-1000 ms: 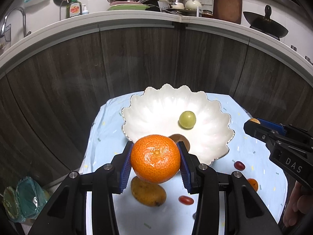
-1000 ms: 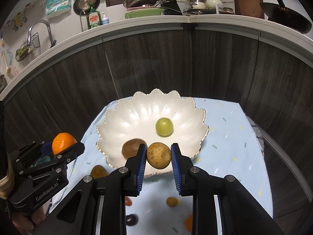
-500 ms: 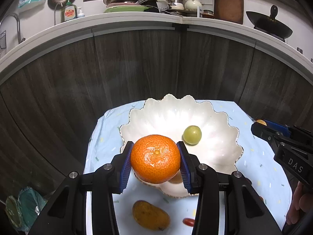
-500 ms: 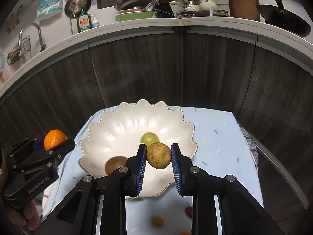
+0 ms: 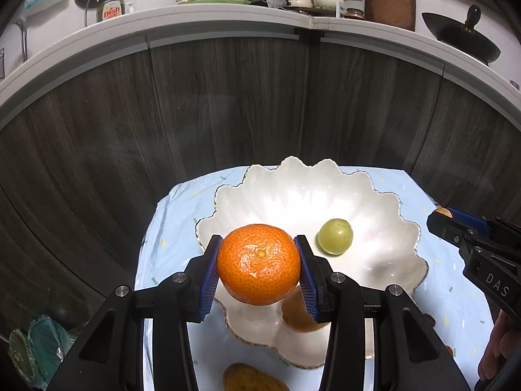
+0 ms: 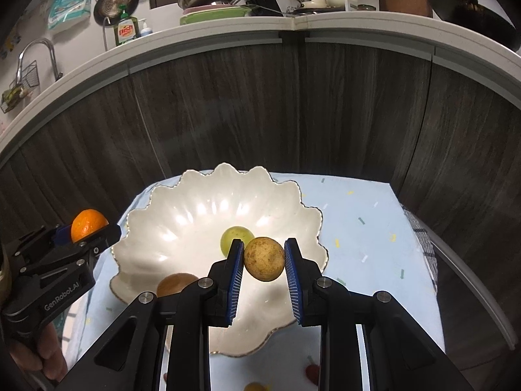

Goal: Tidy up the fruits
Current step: 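Carry the mandarin with the left tool while the right tool carries the potato over the bowl, then open both tools to drop the mandarin and potato into the white bowl, then move both open tools back toward the fruits on the cloth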

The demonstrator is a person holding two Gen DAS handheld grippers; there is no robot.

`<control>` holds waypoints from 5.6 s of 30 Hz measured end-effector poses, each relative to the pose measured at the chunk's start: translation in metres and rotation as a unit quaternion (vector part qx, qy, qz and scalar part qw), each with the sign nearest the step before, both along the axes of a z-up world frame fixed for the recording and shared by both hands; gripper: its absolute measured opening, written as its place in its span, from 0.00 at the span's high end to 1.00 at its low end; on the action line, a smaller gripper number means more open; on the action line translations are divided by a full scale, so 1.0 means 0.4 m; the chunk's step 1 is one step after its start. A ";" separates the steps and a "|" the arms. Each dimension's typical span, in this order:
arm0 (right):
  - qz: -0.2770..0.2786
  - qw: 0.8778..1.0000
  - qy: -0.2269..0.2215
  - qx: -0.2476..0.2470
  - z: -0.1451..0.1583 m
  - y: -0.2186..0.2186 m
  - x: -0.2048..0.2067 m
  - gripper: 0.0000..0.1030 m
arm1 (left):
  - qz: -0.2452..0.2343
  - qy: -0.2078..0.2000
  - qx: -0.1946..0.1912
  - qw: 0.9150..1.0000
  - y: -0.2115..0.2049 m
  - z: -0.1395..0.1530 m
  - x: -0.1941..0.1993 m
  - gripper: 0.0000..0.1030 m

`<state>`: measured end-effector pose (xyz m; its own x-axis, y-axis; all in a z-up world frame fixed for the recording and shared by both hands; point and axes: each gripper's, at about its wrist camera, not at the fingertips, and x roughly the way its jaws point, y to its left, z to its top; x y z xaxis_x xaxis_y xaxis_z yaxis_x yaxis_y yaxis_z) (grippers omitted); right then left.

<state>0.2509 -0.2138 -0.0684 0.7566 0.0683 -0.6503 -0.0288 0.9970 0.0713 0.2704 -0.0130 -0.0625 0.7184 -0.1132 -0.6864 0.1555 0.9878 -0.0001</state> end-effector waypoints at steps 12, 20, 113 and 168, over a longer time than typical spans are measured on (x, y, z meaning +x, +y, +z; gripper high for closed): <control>-0.003 1.000 0.031 0.001 -0.065 -0.004 0.068 0.74 | 0.003 0.025 0.008 1.000 -0.003 -0.068 0.068 0.58; -0.005 0.999 0.043 0.000 -0.102 -0.005 0.083 0.74 | 0.004 0.033 0.016 0.999 -0.003 -0.093 0.086 0.58; -0.072 0.997 0.001 -0.011 -0.052 -0.109 -0.349 0.28 | -0.054 -0.025 0.032 0.998 -0.111 0.004 -0.374 0.06; -0.029 0.999 0.004 -0.034 -0.255 -0.091 -0.381 0.28 | -0.085 0.039 0.028 0.995 -0.159 -0.267 -0.423 0.30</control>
